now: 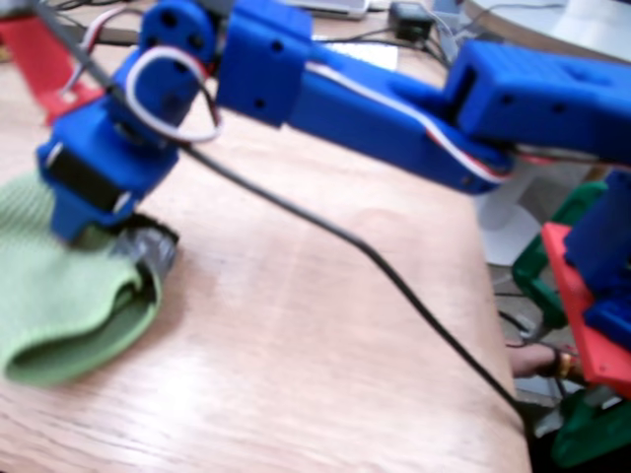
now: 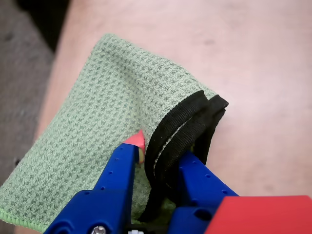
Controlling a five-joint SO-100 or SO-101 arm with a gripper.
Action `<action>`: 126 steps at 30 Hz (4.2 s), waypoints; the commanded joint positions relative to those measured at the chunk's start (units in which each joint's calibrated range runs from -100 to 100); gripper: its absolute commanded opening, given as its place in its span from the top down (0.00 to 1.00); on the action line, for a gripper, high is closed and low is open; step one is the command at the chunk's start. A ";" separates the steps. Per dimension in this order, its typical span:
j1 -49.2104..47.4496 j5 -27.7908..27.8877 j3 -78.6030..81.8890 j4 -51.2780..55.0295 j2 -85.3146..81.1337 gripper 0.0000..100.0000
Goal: Clean the table
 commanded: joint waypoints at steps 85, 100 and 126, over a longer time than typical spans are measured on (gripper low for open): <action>-18.05 5.57 149.89 -23.68 -106.57 1.00; -17.71 6.40 149.79 -22.45 -107.34 0.69; -2.31 4.10 150.27 14.41 -175.35 0.98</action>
